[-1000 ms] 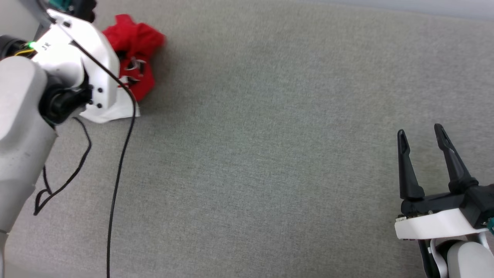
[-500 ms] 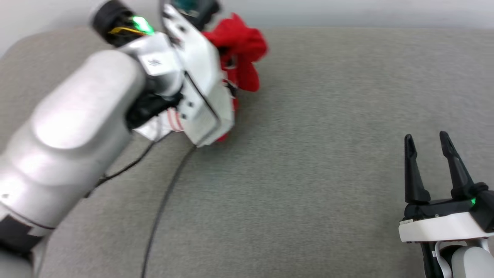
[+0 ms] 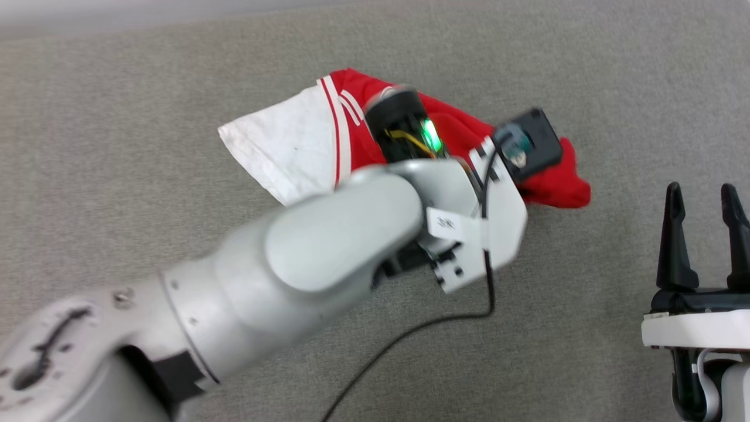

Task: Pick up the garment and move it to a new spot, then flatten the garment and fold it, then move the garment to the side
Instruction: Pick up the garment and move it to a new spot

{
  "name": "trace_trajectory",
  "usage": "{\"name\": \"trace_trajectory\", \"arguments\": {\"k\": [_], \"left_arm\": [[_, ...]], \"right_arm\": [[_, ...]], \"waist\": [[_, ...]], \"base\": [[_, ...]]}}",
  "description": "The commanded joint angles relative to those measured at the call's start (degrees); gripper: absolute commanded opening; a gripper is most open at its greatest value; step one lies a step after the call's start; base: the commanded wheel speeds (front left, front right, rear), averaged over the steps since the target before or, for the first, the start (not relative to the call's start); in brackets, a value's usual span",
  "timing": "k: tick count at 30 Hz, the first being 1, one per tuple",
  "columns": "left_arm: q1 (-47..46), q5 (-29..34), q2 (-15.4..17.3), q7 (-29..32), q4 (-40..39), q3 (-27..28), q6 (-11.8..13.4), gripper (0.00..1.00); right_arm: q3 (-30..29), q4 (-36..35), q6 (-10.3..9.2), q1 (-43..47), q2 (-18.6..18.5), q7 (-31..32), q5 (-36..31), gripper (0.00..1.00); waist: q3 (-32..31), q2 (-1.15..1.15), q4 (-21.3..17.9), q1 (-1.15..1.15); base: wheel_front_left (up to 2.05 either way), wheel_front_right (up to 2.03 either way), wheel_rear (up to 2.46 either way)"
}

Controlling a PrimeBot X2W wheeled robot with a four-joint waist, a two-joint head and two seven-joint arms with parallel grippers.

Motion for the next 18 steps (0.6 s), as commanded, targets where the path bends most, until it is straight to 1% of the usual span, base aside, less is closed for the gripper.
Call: {"name": "trace_trajectory", "arguments": {"k": [1, 3, 6, 10, 12, 16, 17, 18], "left_arm": [[2.39, 0.0, -1.31, -0.44, 1.18, -0.67, -0.02, 0.0], [4.93, 1.15, -3.1, -0.18, 2.96, -0.87, -0.03, 0.0], [10.13, 4.68, -5.63, 1.85, 4.58, -0.91, -0.03, 0.0], [15.17, 8.25, -7.67, 2.86, 6.36, -0.92, -0.03, 0.0], [16.74, 9.06, -8.37, 3.29, 6.49, -0.95, -0.03, 0.0], [17.47, 9.27, -9.09, 1.2, 6.8, -0.97, -0.03, 0.0], [17.04, 9.14, -9.27, -0.29, 7.26, -0.94, -0.03, 0.18], [16.47, 8.89, -9.43, -2.06, 7.78, -0.92, -0.03, 0.8]], "right_arm": [[-0.21, -0.35, -0.03, -1.18, 0.16, -0.11, 0.4, 1.0], [-0.3, -0.41, -0.03, -1.56, 0.15, -0.12, 0.5, 1.0], [-0.33, -0.55, -0.03, -2.28, 0.15, -0.11, 0.87, 1.0], [0.05, -0.23, -0.03, -2.87, 0.16, -0.12, 0.75, 1.0], [0.26, -0.17, -0.03, -3.15, 0.16, -0.12, 0.72, 1.0], [0.28, 0.25, -0.03, -2.64, 0.16, -0.11, 0.36, 1.0], [0.29, 0.37, -0.03, -2.38, 0.15, -0.12, 0.28, 1.0], [0.31, 0.44, -0.03, -2.08, 0.16, -0.12, 0.19, 1.0]], "waist": [[1.53, 0.0, -1.05, 0.0], [2.38, 0.0, -1.52, 0.0], [3.52, 0.0, -1.9, 0.0], [4.48, 0.0, -1.87, 0.0], [4.7, 0.0, -1.81, 0.0], [4.1, 0.0, -1.03, 0.0], [3.71, 0.0, -0.79, 0.0], [3.31, 0.0, -0.55, 0.0]], "base": [[0.0, 0.0, 0.0], [0.0, 0.0, 0.0], [0.0, 0.0, 0.0], [0.0, 0.0, 0.0], [0.0, 0.0, 0.0], [0.0, 0.0, 0.0], [0.0, 0.0, 0.0], [0.0, 0.0, 0.0]]}}
